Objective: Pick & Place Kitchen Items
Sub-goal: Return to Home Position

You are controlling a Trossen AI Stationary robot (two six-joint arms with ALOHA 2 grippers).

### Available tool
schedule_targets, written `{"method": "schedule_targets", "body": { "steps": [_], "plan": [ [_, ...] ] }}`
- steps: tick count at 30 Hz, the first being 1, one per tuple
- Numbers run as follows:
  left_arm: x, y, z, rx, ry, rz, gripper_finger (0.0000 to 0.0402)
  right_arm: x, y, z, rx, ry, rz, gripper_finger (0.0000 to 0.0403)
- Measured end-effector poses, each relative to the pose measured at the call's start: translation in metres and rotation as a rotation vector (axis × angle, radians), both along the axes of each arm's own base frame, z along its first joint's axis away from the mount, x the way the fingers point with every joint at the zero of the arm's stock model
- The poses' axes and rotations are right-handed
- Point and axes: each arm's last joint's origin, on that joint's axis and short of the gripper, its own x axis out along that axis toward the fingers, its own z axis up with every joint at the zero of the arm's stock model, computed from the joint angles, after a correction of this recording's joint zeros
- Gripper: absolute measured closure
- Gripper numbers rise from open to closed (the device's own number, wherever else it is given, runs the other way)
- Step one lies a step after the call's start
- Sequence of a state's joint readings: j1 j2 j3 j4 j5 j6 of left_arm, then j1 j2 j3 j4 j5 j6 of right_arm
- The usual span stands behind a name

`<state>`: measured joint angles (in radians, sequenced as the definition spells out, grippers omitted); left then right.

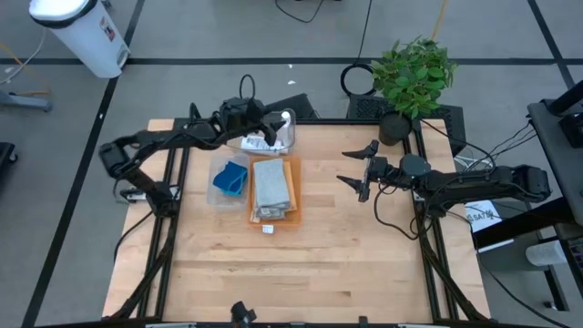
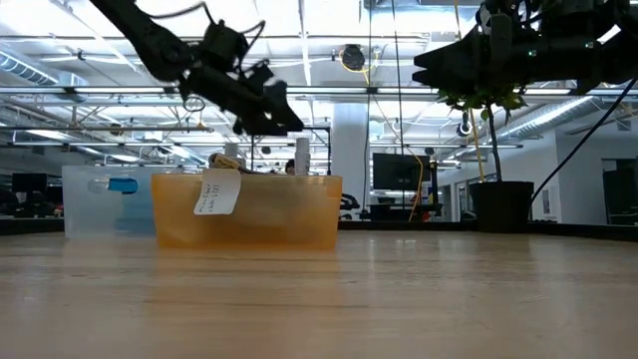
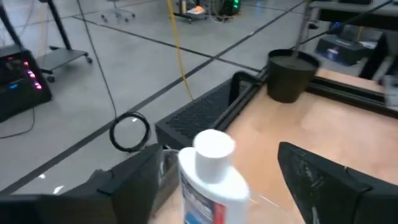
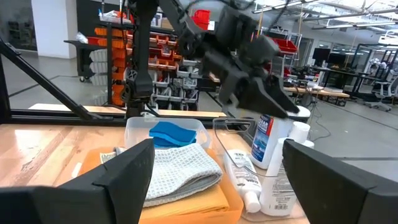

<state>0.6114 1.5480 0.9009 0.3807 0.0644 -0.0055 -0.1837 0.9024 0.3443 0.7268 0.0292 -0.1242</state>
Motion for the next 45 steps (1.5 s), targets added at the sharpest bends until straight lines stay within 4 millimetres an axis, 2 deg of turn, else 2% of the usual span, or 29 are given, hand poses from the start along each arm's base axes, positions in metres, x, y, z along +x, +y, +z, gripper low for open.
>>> {"method": "schedule_targets", "body": {
  "steps": [5,11,14,17,25,29,31,38,42,45],
  "plan": [
    [-0.025,-0.023,0.034,-0.052,0.002,-0.140,0.0062,0.000,0.000,0.000,0.000,0.003,0.000,0.0081],
    [-0.052,-0.060,0.067,-0.152,-0.085,-0.652,0.0065,0.000,0.000,0.000,0.000,0.003,0.000,0.0081],
    [-0.065,-0.078,0.081,-0.174,-0.128,-0.843,0.0065,0.000,0.000,-0.001,0.006,0.005,0.000,0.0081],
    [-0.079,-0.097,0.093,-0.171,-0.135,-0.903,0.0064,0.000,0.000,-0.001,0.007,0.005,0.001,0.0081],
    [-0.123,-0.155,0.109,-0.092,-0.069,-0.865,0.0064,0.000,0.000,-0.001,0.008,0.007,0.001,0.0081],
    [-0.149,-0.177,0.096,-0.026,-0.107,-0.931,0.0064,0.000,0.000,-0.001,0.009,0.013,0.001,0.0081],
    [-0.162,-0.183,0.084,-0.014,-0.126,-0.905,0.0064,0.000,0.000,-0.001,0.009,0.012,0.000,0.0081],
    [-0.209,-0.186,0.038,0.056,-0.218,-0.567,0.0064,0.000,0.000,-0.001,0.043,0.005,0.003,0.0081],
    [-0.219,-0.184,0.005,0.071,-0.257,-0.450,0.0064,0.000,0.000,-0.001,0.045,0.005,0.003,0.0081],
    [-0.210,-0.182,-0.015,0.058,-0.186,-0.408,0.0064,0.000,0.000,-0.001,0.045,0.005,0.001,0.0081]
  ]
}}
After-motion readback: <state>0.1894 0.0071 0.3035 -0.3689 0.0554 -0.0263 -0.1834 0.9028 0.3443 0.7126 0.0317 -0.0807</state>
